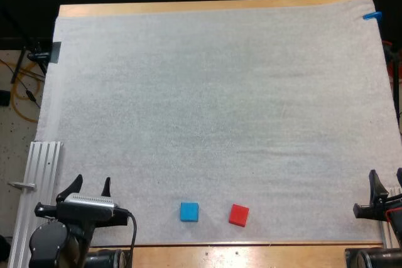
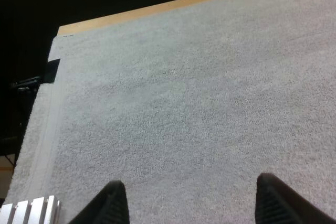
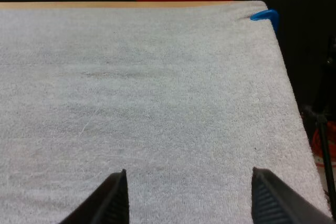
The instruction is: Stack red cube on blue cube
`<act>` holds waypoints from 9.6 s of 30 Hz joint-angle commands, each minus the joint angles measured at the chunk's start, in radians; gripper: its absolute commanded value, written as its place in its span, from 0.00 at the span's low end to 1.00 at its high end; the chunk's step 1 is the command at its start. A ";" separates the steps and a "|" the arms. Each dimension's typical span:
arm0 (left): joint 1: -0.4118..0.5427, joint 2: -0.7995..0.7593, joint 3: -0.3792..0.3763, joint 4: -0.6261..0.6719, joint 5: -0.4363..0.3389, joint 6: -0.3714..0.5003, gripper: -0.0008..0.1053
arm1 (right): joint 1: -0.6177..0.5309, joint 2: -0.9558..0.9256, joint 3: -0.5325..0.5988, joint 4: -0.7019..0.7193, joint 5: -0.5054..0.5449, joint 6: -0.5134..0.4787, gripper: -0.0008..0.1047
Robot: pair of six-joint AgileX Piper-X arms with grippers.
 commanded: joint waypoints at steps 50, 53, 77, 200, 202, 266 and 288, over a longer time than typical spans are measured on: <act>-0.511 0.314 -0.485 0.508 0.095 0.208 0.50 | 0.519 0.664 -0.398 -0.007 -0.160 -0.179 0.61; -0.510 0.314 -0.485 0.518 0.118 0.208 0.50 | 0.565 0.725 -0.427 -0.007 -0.160 -0.209 0.60; -0.510 0.314 -0.479 0.516 0.126 0.208 0.50 | 1.050 1.201 -0.448 -0.031 -0.048 -0.065 0.60; -0.510 0.314 -0.479 0.514 0.141 0.209 0.50 | 1.220 1.847 -0.887 -0.012 0.029 -0.267 0.56; -0.510 0.314 -0.479 0.514 0.141 0.218 0.50 | 1.220 1.835 -0.887 -0.007 0.029 -0.267 0.56; 0.084 0.815 -0.479 -0.309 0.264 0.035 0.50 | -0.127 1.159 -0.677 -0.244 -0.093 -0.064 0.56; -0.048 0.249 -0.252 -0.197 0.276 0.059 0.50 | -0.127 0.393 -0.214 -0.247 -0.117 -0.063 0.56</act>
